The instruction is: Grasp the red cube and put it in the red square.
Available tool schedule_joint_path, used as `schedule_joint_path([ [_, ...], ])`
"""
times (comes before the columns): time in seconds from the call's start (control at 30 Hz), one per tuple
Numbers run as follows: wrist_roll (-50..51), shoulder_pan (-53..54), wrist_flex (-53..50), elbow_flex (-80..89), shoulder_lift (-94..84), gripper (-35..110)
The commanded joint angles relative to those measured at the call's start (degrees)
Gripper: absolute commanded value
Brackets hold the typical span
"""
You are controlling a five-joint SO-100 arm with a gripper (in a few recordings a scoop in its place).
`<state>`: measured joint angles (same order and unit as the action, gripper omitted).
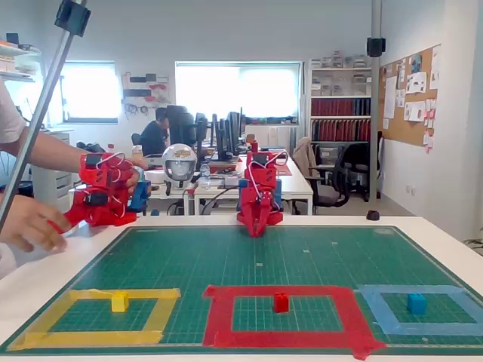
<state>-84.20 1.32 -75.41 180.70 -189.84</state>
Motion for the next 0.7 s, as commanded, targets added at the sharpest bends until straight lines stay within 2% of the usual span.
schedule_joint_path([
  [0.0, -1.1, 1.1, -0.8, 0.4, -2.1, -1],
  [0.67, -1.1, 2.3, -0.8, 0.4, -2.1, -1],
])
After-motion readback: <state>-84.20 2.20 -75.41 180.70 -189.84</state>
